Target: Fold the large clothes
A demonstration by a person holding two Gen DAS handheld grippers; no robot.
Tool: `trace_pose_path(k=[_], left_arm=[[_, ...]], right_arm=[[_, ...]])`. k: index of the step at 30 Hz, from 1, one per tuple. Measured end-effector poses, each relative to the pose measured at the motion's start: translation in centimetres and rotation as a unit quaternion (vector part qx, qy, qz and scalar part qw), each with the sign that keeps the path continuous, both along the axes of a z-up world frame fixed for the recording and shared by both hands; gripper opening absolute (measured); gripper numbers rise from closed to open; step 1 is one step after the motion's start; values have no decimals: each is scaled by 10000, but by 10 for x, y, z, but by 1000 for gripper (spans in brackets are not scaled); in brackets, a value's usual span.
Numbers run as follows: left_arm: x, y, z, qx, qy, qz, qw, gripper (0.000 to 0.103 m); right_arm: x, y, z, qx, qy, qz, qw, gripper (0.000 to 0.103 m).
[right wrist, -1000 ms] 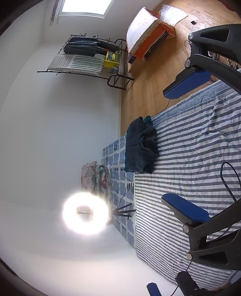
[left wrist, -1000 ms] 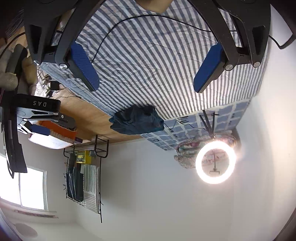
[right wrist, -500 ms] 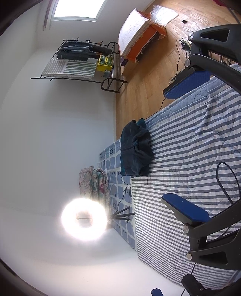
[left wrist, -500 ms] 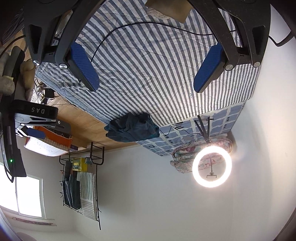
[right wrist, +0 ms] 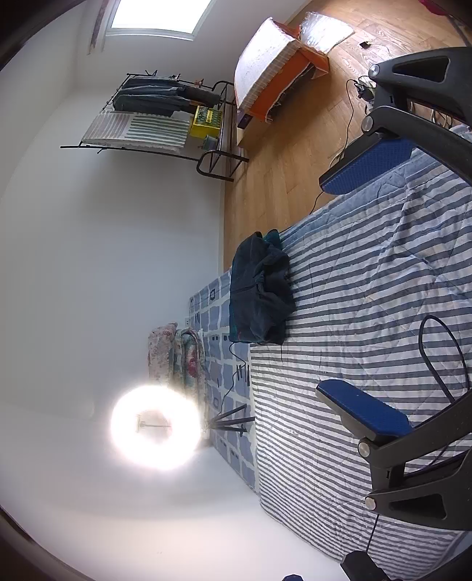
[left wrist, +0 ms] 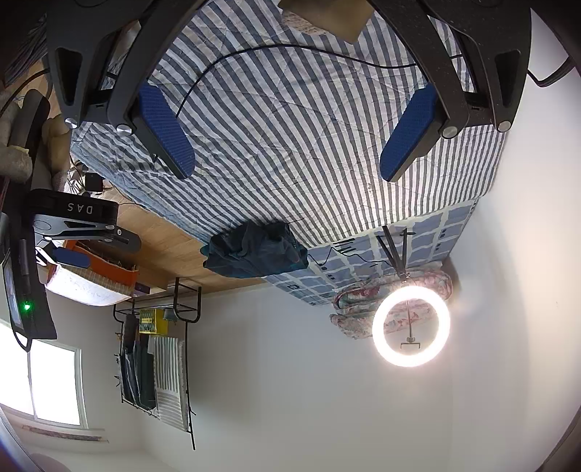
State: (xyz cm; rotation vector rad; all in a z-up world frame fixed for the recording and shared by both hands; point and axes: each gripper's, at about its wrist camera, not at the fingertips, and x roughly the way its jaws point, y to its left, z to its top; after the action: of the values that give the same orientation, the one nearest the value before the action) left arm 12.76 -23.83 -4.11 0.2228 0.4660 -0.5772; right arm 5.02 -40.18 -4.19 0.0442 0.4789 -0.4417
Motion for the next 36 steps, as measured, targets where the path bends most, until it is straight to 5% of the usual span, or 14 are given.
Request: trace_pose_path(k=[36], left_arm=[[-2,0,2,-22,-25,-1,10000,103]], right_arm=[[2,0,-4,71,26,53,10000,103]])
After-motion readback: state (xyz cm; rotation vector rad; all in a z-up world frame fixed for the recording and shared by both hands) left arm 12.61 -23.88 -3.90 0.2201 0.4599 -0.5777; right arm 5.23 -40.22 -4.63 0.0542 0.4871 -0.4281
